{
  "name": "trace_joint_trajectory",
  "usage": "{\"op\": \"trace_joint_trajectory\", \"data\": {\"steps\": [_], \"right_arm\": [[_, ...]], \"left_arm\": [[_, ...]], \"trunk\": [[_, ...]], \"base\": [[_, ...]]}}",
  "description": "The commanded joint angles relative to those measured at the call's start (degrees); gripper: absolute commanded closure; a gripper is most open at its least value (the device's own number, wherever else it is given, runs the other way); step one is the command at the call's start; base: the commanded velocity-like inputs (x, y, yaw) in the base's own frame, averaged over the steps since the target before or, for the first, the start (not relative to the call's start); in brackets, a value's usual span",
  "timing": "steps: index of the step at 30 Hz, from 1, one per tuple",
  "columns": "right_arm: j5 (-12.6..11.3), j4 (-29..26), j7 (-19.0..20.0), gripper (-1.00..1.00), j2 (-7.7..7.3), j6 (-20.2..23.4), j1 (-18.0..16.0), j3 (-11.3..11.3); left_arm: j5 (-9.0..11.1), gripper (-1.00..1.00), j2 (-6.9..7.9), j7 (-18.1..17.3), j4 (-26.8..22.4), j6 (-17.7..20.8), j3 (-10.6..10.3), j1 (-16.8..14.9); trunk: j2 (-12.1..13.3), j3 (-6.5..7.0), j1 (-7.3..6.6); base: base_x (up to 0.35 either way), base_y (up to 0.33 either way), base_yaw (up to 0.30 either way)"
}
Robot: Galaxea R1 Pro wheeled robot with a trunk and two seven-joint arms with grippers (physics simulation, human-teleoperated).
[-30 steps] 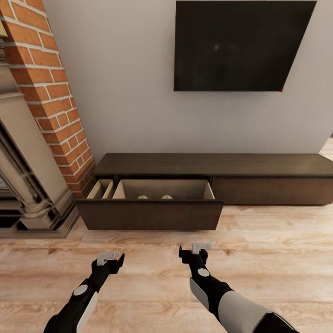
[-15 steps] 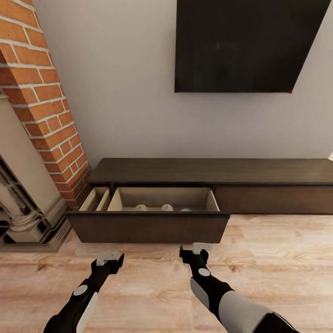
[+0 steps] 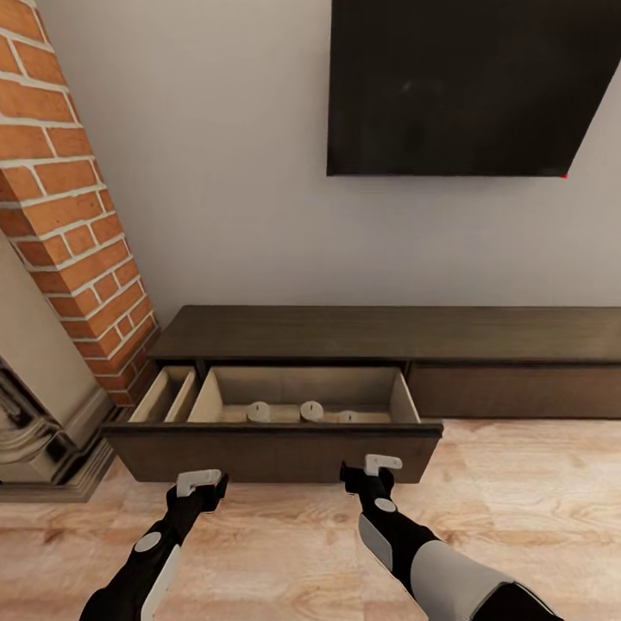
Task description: Place each of the two pumpkins and all three candles from the living room inside a cabinet in the living room (use any cabinet), then make sure every cabinet is closed, and position the cauldron so it is next to a table in the living room.
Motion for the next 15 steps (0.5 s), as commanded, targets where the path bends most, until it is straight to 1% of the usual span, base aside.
{"op": "trace_joint_trajectory", "data": {"steps": [1, 3, 5, 15], "right_arm": [[-0.02, 0.0, 0.0, -1.0, -0.05, 0.26, -0.01, -0.33], [-0.14, 0.01, -0.04, -1.0, -0.4, 1.08, -0.02, -1.23], [-0.19, 0.04, -0.06, -1.0, -0.67, 1.65, -0.03, -1.66], [-0.13, 0.1, 0.01, -1.0, -0.86, 2.01, 0.05, -1.93]], "left_arm": [[0.01, -1.0, 0.0, 0.33, 0.09, 0.0, 0.03, 0.0], [0.04, -1.0, 0.0, 1.71, 0.39, -0.1, 0.06, 0.0], [0.1, -1.0, -0.05, 2.53, 0.52, -0.31, 0.01, 0.0], [0.08, -1.0, -0.13, 3.07, 0.6, -0.48, -0.18, 0.0]], "trunk": [[0.0, 0.0, 0.0], [0.0, 0.0, 0.0], [0.0, 0.0, 0.0], [0.0, 0.0, 0.0]], "base": [[0.308, 0.0, 0.0], [0.236, 0.0, 0.0], [0.101, 0.0, 0.0], [0.017, 0.0, 0.0]]}}
